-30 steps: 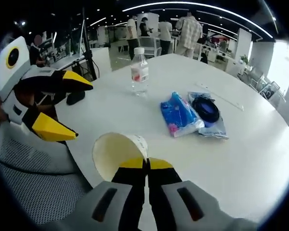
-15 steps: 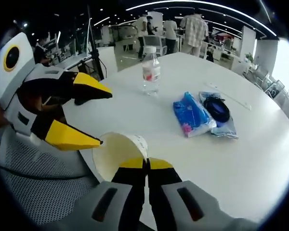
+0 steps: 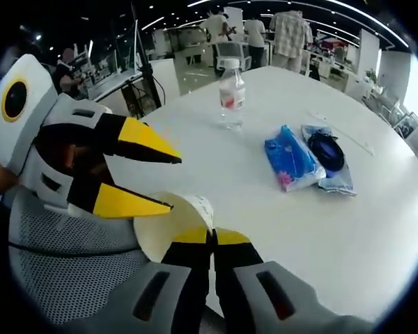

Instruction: Arrange the tabletop items into an orderly group along one side of the table until the central work area is clear of visible clutter.

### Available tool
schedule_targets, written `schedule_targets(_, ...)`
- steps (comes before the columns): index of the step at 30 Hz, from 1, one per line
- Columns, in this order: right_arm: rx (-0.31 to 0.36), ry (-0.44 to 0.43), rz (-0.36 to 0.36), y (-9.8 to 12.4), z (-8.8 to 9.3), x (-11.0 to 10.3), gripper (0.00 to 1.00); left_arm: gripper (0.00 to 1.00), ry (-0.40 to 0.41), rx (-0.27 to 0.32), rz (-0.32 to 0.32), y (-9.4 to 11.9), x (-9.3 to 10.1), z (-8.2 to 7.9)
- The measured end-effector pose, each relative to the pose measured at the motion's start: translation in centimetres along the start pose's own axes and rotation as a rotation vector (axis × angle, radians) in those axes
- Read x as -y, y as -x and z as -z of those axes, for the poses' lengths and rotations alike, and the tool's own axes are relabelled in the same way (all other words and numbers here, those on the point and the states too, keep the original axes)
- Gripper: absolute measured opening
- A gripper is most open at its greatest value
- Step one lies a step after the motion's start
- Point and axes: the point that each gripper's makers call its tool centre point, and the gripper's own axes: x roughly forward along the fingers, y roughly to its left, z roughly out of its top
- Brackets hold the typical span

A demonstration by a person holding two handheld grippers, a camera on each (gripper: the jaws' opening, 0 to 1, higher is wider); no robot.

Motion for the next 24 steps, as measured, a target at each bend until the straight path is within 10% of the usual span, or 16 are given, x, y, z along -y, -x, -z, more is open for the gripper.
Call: schedule_targets(24, 0.028, 0.148, -0.004, 0.7, -1.6, -1.8, 0.01, 0.01, -0.023, -0.104, -0.040, 0.3, -0.7, 1.7)
